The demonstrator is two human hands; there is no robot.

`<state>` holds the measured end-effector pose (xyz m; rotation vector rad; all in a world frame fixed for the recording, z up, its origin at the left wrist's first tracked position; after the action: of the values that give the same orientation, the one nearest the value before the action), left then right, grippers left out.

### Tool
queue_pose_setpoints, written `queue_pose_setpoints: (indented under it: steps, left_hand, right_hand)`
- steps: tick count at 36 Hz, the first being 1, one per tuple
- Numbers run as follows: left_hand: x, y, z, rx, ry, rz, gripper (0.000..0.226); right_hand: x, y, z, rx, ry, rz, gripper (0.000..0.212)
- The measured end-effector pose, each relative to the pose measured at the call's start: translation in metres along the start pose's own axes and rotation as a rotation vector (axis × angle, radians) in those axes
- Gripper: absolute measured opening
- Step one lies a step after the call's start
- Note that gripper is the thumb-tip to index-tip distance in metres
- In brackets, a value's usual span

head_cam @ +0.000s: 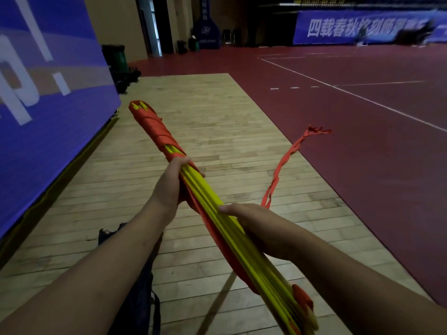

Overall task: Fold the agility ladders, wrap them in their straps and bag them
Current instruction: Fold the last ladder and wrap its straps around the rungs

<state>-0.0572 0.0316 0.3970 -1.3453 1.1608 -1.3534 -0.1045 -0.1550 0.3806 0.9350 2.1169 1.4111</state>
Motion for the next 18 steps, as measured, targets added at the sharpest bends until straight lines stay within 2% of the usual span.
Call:
queue_pose_setpoints:
  steps: [5, 7, 12, 14, 18]
  left_hand:
    - [-0.007, -0.007, 0.006, 0.044, -0.017, -0.087, 0.043]
    - [-0.013, -0.01, 0.01, 0.072, -0.03, -0.146, 0.041]
    - [-0.021, -0.01, 0.015, 0.067, -0.004, -0.185, 0.04]
    - [-0.021, -0.011, 0.015, -0.001, 0.032, -0.103, 0.043]
    - [-0.021, -0.006, 0.009, -0.225, 0.177, 0.251, 0.085]
  right_hand:
    - [0.001, 0.008, -0.007, -0.078, 0.073, 0.055, 0.047]
    - [0.005, 0.009, -0.007, -0.108, 0.085, 0.054, 0.048]
    - [0.003, 0.005, -0.004, -0.205, -0.024, -0.141, 0.046]
    - [-0.001, 0.004, -0.004, -0.228, -0.091, -0.219, 0.044]
    - [-0.008, 0.003, -0.007, -0.229, -0.159, -0.342, 0.033]
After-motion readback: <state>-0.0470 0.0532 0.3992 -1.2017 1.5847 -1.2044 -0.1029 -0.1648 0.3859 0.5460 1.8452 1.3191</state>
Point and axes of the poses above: each hand's wrist, its own z-axis towards the middle knuckle, its own x-axis out of the palm, y = z × x, the point moved 2 cm from there along z, towards the middle knuckle, and after that the axes turned 11 degrees about y, right-handed, at the moved point
